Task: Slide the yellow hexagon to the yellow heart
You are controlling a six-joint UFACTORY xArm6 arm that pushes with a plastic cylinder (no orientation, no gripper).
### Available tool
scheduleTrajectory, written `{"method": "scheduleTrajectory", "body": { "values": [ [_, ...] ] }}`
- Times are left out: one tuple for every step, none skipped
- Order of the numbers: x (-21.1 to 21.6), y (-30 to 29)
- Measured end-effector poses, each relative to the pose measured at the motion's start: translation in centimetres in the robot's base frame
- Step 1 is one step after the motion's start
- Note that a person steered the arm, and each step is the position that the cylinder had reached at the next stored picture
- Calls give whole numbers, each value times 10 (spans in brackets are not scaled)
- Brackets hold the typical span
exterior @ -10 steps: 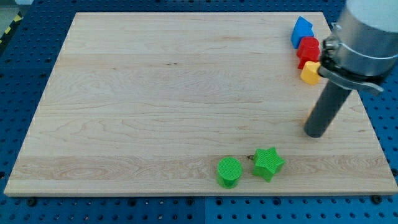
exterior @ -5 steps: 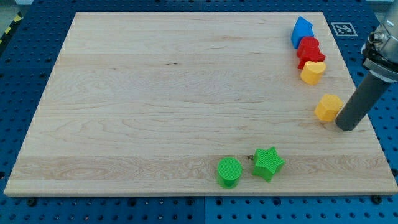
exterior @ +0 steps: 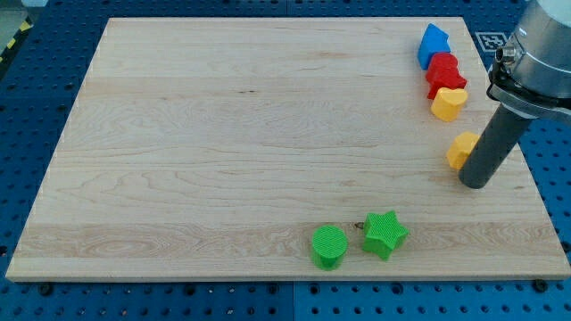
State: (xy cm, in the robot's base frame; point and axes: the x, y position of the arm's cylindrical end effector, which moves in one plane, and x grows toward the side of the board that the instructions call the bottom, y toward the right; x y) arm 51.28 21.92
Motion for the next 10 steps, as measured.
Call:
{"method": "scheduleTrajectory", "body": {
  "values": [
    [-2,1],
    [-12,1],
    [-26,1],
    [-35,3],
    [-35,8],
    [-39,9],
    [-42,9],
    [-47,9],
    [-50,9],
    [-50,11]
  ]
}}
